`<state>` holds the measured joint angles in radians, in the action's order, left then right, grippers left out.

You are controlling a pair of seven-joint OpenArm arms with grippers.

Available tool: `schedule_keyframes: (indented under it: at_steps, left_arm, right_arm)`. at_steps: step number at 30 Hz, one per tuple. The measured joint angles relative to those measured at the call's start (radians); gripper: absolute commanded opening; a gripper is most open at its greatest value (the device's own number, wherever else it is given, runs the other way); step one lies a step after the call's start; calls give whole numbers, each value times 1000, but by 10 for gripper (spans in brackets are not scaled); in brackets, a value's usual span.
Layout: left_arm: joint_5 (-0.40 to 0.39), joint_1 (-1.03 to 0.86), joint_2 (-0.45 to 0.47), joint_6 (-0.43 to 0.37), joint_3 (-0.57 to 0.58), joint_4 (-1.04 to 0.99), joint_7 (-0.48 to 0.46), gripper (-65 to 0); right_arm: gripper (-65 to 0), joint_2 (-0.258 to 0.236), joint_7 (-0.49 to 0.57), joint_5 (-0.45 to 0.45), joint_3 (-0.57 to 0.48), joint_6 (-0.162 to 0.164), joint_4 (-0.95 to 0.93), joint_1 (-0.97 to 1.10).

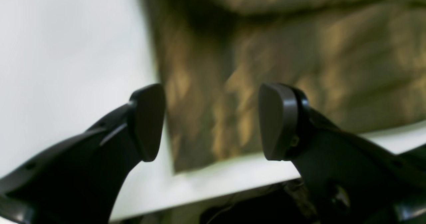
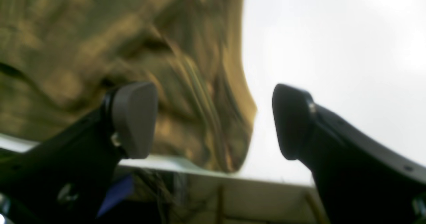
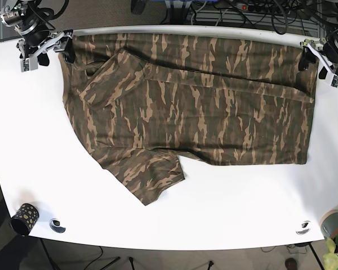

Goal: Fold the T-shirt properly
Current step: 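Pull the gripped corners away from the hem to straighten the shirt, then release the corners and move both grippers toward the shirt's side edge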

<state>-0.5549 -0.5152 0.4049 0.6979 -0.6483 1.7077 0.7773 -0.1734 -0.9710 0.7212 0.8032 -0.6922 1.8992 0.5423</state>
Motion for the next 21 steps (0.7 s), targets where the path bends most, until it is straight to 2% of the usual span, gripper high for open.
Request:
schedule_keyframes:
  at_steps: [3, 7, 10, 12, 14, 17, 21]
  left_arm:
    - [-49, 11, 2, -1, -42, 3, 77, -247]
    - [-50, 74, 3, -2, -2, 2, 150, -249]
    - [-50, 111, -9, -1, 73, 2, 134, -249]
    - [-18, 120, -32, -1, 99, 2, 132, -249]
    - [48, 123, -62, -1, 107, 1, 148, -249]
    - [123, 152, -93, -1, 113, -5, 150, -249]
    - [225, 189, -103, -1, 114, -46, 133, -249]
  right_arm:
    - [-200, -16, -99, 100, -3, 0, -3, -12]
    - [-257, -21, -143, 113, -58, 1, -4, -34]
    - [-301, -16, -151, 114, -127, 0, -5, -46]
    - [-327, -20, -140, 115, -183, -1, -8, -48]
    - [-354, -18, -141, 118, -227, -1, -36, -73]
    - [-363, -16, -139, 97, -255, -1, -123, -124]
    - [-366, -23, -136, 0, -260, -2, -222, -196]
